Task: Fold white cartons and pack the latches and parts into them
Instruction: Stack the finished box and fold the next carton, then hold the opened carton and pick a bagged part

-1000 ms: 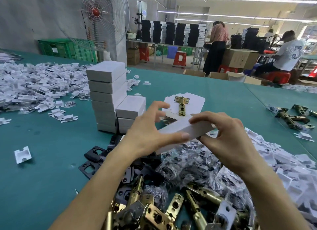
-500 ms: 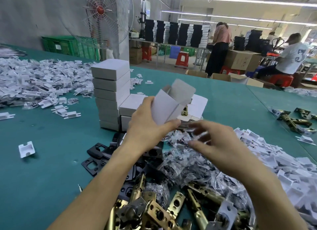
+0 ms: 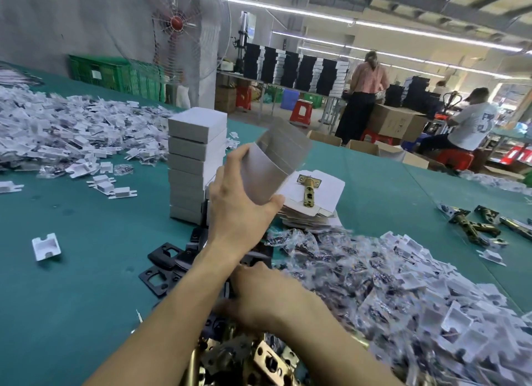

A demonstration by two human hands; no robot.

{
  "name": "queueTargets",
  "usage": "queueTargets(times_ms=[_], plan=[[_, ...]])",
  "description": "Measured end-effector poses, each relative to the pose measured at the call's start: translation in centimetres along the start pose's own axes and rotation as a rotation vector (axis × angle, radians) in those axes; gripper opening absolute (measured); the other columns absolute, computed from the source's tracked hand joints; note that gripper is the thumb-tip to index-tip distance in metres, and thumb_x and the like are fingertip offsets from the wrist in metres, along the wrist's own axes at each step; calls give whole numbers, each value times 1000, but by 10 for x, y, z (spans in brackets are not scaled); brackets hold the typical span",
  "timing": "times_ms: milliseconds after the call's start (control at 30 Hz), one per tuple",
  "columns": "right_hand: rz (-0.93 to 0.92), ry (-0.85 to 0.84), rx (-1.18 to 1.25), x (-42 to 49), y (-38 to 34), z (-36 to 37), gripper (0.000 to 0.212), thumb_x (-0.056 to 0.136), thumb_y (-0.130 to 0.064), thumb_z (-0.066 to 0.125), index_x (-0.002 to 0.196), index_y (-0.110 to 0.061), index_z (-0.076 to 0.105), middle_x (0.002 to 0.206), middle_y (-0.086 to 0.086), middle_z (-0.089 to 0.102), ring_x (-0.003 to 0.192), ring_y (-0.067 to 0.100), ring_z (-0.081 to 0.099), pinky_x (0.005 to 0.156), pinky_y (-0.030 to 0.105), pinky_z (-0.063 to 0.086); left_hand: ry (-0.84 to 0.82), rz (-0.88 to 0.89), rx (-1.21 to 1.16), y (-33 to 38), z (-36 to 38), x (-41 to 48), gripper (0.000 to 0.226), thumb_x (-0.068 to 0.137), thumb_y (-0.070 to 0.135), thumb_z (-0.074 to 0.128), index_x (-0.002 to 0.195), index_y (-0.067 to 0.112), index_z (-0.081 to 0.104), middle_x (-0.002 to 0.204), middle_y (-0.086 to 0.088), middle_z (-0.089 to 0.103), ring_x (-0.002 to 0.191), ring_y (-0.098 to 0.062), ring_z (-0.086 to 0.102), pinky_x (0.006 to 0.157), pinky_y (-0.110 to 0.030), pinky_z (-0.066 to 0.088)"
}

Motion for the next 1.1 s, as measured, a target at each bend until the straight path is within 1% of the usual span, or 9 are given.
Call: queueTargets(times_ms=[200, 333, 400, 533, 667, 767, 833, 967, 1100], plan=[[141, 20, 259, 8, 3, 9, 39, 78, -30, 72, 109, -16, 53, 110, 9, 60, 100, 30, 62, 80, 41, 55, 28, -55, -22, -1, 1, -1, 85, 60, 43, 81, 126, 41, 28, 118, 8, 43, 107, -21, 42, 76, -32, 41], [175, 187, 609, 0, 21, -8, 27, 72, -27, 76, 93, -14, 67, 88, 7, 72, 69, 14, 66, 61, 31, 56, 101, -87, -58, 2, -2, -1, 86, 54, 52, 75, 124, 39, 27, 116, 4, 48, 102, -24, 50, 68, -30, 44], [191, 336, 735, -7, 33, -20, 21, 77, -30, 78, 87, -15, 67, 79, 4, 72, 63, 11, 65, 57, 25, 55, 145, -60, -58, 4, -5, -2, 90, 56, 57, 77, 128, 38, 26, 120, 5, 48, 105, -23, 51, 71, -31, 42], [189, 677, 883, -30, 67, -44, 15, 84, -26, 78, 95, -23, 68, 83, -2, 75, 77, 12, 71, 81, 41, 59, 134, -39, -17, 5, -4, -4, 96, 55, 75, 72, 133, 43, 27, 120, 11, 44, 106, -18, 46, 72, -31, 41], [28, 1126, 771, -67, 85, -74, 16, 88, -21, 71, 100, -31, 65, 72, -17, 71, 64, -1, 65, 54, 17, 49, 10, -44, 139, -1, 5, -6, 82, 64, 62, 80, 127, 50, 29, 112, 13, 38, 104, -15, 37, 68, -27, 37], [-90, 1434, 760, -85, 84, -95, 16, 93, -20, 67, 107, -23, 63, 76, -5, 66, 64, 16, 64, 52, 34, 54, -74, -46, 218, -3, 11, -12, 80, 67, 48, 84, 123, 49, 28, 111, 15, 36, 107, -14, 35, 73, -40, 45], [-150, 1464, 762, -86, 79, -106, 16, 93, -21, 66, 109, -24, 63, 81, 3, 67, 70, 24, 66, 60, 41, 57, -116, -42, 216, -4, 14, -15, 79, 67, 44, 86, 122, 48, 28, 112, 17, 36, 108, -13, 34, 71, -40, 45], [-160, 1300, 569, -72, 62, -116, 20, 89, -21, 70, 108, -19, 69, 88, -5, 71, 74, 6, 68, 66, 24, 57, -138, 5, 221, -2, 19, -18, 79, 67, 41, 85, 121, 47, 27, 112, 20, 34, 108, -13, 32, 66, -36, 41], [-37, 1250, 380, -56, 57, -118, 17, 87, -23, 75, 104, -19, 75, 94, 2, 68, 77, 16, 66, 73, 26, 52, -119, 32, 269, -2, 19, -21, 78, 68, 43, 83, 121, 46, 26, 113, 19, 36, 104, -12, 32, 63, -34, 42]])
Point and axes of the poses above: each hand's wrist, its own x-axis towards the middle knuckle, its own z-axis out of the palm, y = z × x, the point moved 3 cm from there along x, towards the middle knuckle
